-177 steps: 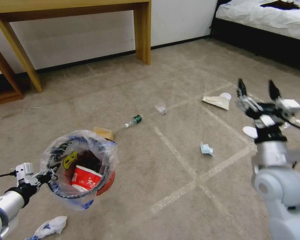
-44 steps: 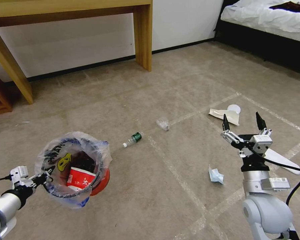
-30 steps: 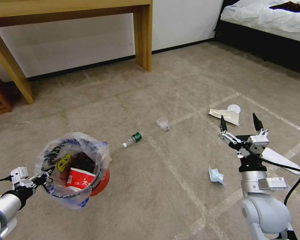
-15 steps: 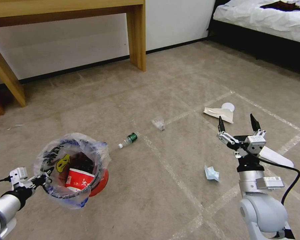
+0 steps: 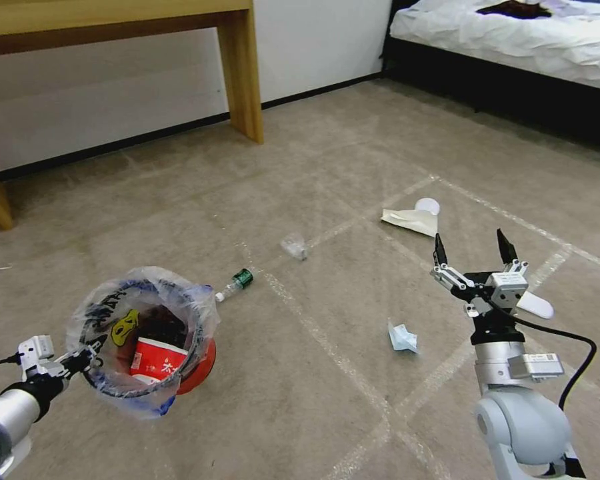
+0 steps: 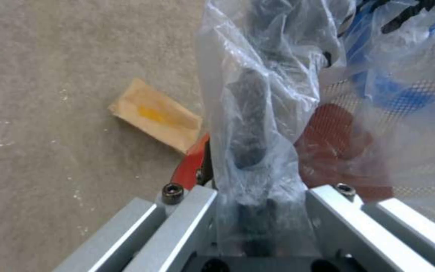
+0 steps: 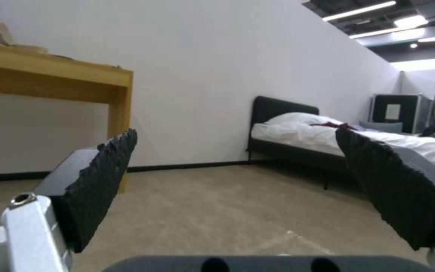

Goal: Pick up the trash bin and place the garbage on the floor into it.

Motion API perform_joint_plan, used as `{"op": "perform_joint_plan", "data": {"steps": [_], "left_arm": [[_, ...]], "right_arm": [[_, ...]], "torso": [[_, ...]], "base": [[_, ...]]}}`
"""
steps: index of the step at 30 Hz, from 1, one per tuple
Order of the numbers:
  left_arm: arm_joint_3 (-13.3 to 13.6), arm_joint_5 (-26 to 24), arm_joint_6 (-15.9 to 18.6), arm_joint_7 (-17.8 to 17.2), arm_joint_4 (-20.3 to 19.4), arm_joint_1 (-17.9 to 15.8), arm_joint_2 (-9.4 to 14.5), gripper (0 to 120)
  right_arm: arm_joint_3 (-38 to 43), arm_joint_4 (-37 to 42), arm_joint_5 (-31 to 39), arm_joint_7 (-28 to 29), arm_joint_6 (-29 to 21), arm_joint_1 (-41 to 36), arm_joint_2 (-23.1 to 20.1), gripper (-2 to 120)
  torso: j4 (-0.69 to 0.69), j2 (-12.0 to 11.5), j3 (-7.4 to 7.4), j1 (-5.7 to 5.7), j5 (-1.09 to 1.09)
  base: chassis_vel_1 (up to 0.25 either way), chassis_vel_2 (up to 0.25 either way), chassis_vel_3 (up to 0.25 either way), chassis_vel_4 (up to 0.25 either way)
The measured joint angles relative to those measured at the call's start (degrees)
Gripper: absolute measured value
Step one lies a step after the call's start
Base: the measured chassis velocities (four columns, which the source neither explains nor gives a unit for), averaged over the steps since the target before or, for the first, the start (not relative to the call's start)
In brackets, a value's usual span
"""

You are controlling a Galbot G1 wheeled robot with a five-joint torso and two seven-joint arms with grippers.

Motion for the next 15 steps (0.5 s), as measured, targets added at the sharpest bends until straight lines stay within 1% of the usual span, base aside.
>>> {"op": "perform_joint_plan", "data": {"steps": [8,12,15], "left_arm": [[0.00,0.00,0.01,0.05,0.07,-0.04,-0.09,1],[0.00,-0.01,0.01,0.06,0.27,-0.07,-0.09,1],[0.00,-0.04,0.01,0.06,0.38,-0.11,-0.11,1]], "right_arm": [[-0.14,-0.11,-0.05,0.05,0.01,-0.02,0.12,100],[-0.45,-0.38,-0.16,0.06,0.01,0.05,0.24,100],[-0.65,-0.71,-0.18,0.09,0.04,0.20,0.31,100]], "torso": [[-0.01,0.00,0.00,0.00,0.00],[-0.01,0.00,0.00,0.00,0.00],[-0.02,0.00,0.00,0.00,0.00]], "base": [[-0.055,-0.048,-0.046,-0.037],[0.000,0.000,0.000,0.000],[-0.046,-0.050,-0.041,-0.054]]}}
